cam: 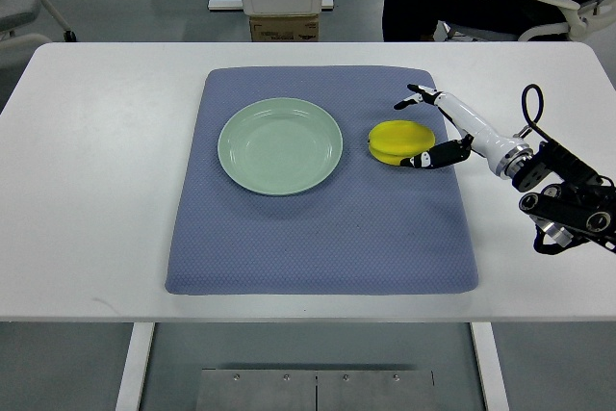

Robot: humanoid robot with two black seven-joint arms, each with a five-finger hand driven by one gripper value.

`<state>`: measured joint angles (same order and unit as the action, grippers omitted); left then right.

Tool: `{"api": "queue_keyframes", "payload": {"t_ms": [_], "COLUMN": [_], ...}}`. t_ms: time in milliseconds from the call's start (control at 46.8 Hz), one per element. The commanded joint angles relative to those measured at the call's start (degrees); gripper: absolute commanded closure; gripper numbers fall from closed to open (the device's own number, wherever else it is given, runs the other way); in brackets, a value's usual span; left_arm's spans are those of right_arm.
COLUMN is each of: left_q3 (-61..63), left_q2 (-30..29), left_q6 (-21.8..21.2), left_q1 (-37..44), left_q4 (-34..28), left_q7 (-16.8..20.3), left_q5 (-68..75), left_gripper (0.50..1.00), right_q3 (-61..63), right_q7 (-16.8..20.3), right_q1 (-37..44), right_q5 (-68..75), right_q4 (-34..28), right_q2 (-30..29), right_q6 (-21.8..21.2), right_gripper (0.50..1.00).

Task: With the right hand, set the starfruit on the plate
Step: 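Move the open right hand toward the yellow starfruit, then close the right hand fingers around the yellow starfruit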

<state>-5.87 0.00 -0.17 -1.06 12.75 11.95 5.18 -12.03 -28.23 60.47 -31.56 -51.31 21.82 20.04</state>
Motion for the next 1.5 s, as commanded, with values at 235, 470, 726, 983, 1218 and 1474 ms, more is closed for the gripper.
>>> {"api": "queue_keyframes", "payload": {"t_ms": [235,470,726,983,1218,1474], "left_q3": [-0.02,-0.02,-0.02,-0.02,-0.02,-0.02], "left_q2": [0.0,0.0,0.0,0.0,0.0,0.0], "left_q6": [0.0,0.0,0.0,0.0,0.0,0.0], "left_q1": [0.01,0.01,0.01,0.01,0.01,0.01], "left_q4": [0.0,0.0,0.0,0.0,0.0,0.0], "left_q7": [0.0,0.0,0.0,0.0,0.0,0.0], "left_q5": [0.0,0.0,0.0,0.0,0.0,0.0], "left_gripper": [0.5,0.5,0.5,0.5,0.5,0.5], "right_q3": [-0.01,-0.01,0.08,0.08,0.08,-0.1], "right_q7": [0.72,0.81,0.63,0.72,0.81,0.81], "right_q1": [-0.45,-0.71,-1.68,-1.85,-1.76,-1.59], "right_q5": [0.09,0.09,0.27,0.62,0.79,0.71], "right_q4": [1.21,1.74,2.18,3.23,6.92,7.1], "right_q2": [-1.07,-1.16,-1.95,-3.09,-6.26,-7.31], "right_q6": [0.7,0.88,0.96,0.96,0.88,0.88], "right_gripper": [0.525,0.553,0.571,0.649,0.697,0.912]}}
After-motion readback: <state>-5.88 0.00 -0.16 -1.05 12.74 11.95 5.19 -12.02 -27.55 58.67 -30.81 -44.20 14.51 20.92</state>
